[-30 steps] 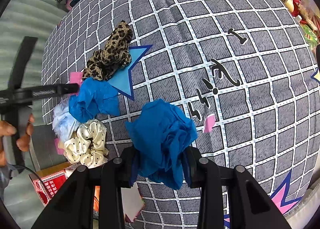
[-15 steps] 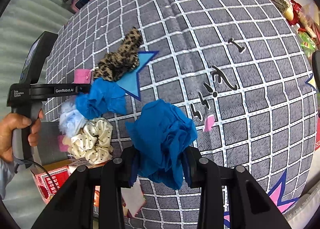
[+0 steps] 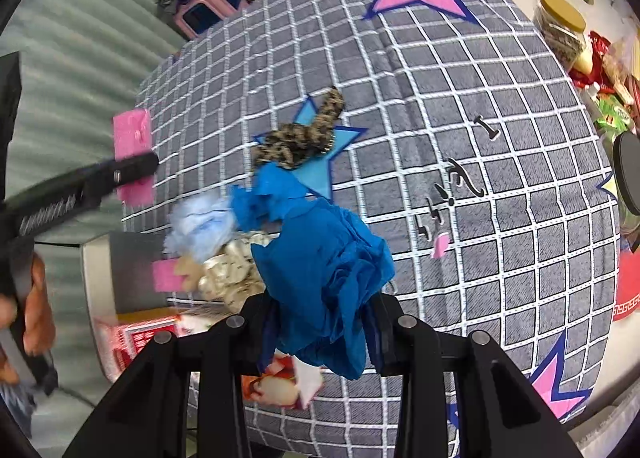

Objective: Organize soft objects
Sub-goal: 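Grasp the pink sponge with left tool while right tool lifts the blue cloth, then carry the pink sponge with left tool while right tool carries the blue cloth over the box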

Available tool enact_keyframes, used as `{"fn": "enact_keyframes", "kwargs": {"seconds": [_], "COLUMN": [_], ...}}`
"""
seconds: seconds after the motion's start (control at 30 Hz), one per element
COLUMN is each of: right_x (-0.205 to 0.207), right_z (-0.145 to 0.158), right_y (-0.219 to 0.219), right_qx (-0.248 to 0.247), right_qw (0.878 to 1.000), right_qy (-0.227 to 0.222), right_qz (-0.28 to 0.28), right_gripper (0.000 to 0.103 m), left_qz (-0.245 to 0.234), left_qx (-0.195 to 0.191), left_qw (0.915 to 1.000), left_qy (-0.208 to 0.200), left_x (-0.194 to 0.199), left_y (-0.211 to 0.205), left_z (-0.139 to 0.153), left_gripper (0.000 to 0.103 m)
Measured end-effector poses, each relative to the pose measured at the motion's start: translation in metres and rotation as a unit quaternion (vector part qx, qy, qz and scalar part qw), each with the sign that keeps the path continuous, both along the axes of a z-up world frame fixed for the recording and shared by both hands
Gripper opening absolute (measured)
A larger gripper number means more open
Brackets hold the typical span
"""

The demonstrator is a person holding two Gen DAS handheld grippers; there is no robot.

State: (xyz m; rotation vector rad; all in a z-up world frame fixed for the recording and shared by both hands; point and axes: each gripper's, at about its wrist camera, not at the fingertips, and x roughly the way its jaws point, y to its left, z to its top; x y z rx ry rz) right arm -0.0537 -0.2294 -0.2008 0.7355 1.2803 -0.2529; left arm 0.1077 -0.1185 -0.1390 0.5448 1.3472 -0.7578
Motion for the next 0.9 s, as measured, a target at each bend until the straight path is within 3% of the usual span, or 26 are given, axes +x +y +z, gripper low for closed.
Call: {"fn": "enact_keyframes", "kwargs": {"seconds": [0.17,0.53,0.9], "right_x": [-0.005,-0.028,-0.052], "right_z": [0.012,0.035,0.061], "right_y": [0.022,0.092,0.162], "right_qx": [-0.002,-0.019,-0.031], "right_qw": [1.0,1.0,0.999], "right_qy": [-0.002,0.011,0.013], "right_qz": [-0.004,-0.018,-0.034], "right_gripper": [0.036,0.036,0.036], "left_qz": [-0.063,-0.136,-0.159], "left_qx": [-0.003,-0.039,-0.057], "left_qw": [0.9978,0.9894,0.9847], "left_qy": [-0.022,-0.031,-0.041], "left_x": [-0.042,-0.106,-0.133], "left_y": [0.016,0.085,0.163], "left_z": [0.017,0.051,0.073], "left_gripper": [0.045,0.045,0.045]}}
